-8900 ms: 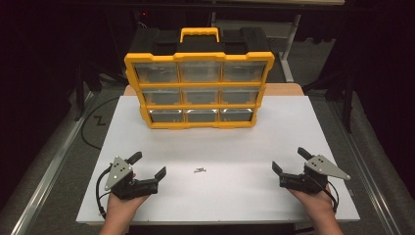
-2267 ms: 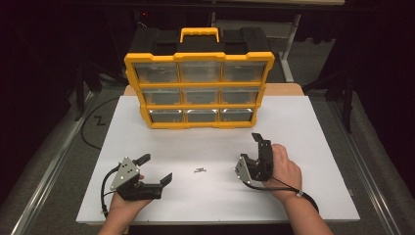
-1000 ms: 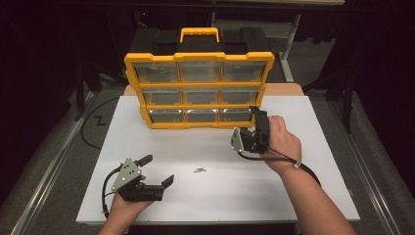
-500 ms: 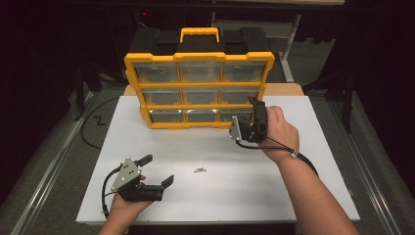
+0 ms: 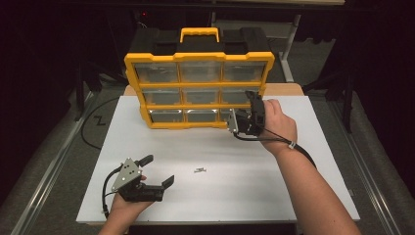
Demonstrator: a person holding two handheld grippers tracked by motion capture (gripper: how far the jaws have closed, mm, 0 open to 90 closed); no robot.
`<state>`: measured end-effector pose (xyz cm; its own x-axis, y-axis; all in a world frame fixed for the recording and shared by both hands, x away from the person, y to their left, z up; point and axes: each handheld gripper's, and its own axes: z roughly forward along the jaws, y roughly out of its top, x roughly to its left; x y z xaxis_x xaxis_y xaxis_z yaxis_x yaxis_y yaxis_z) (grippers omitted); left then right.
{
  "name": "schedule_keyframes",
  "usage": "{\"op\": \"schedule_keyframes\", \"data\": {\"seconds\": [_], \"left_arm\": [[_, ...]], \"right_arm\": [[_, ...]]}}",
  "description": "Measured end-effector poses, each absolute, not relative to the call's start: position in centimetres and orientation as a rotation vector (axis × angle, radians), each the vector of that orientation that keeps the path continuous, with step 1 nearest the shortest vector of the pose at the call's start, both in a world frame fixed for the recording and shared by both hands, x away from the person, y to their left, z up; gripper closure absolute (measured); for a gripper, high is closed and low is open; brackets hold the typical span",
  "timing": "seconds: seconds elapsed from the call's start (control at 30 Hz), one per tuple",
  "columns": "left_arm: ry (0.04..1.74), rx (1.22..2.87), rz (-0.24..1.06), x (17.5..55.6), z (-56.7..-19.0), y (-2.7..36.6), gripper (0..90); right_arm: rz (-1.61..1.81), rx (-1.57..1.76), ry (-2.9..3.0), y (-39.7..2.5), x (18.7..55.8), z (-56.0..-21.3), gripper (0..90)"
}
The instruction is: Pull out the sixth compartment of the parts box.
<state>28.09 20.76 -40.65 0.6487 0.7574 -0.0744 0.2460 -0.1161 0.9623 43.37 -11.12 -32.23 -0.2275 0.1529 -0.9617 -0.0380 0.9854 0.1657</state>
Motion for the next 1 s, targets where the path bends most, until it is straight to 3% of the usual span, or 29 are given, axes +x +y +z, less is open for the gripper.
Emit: {"op": "schedule_keyframes", "data": {"seconds": [0.23,1.0], "left_arm": [[0.830,1.675,0.530,28.1,-40.6,20.8,2.2],[0.839,1.657,0.539,28.0,-40.5,20.9,0.2]], "right_arm": [[0.186,0.051,1.775,-10.4,43.6,-32.0,41.7],[0.108,0.015,1.772,-9.6,45.4,-31.5,60.7]]}}
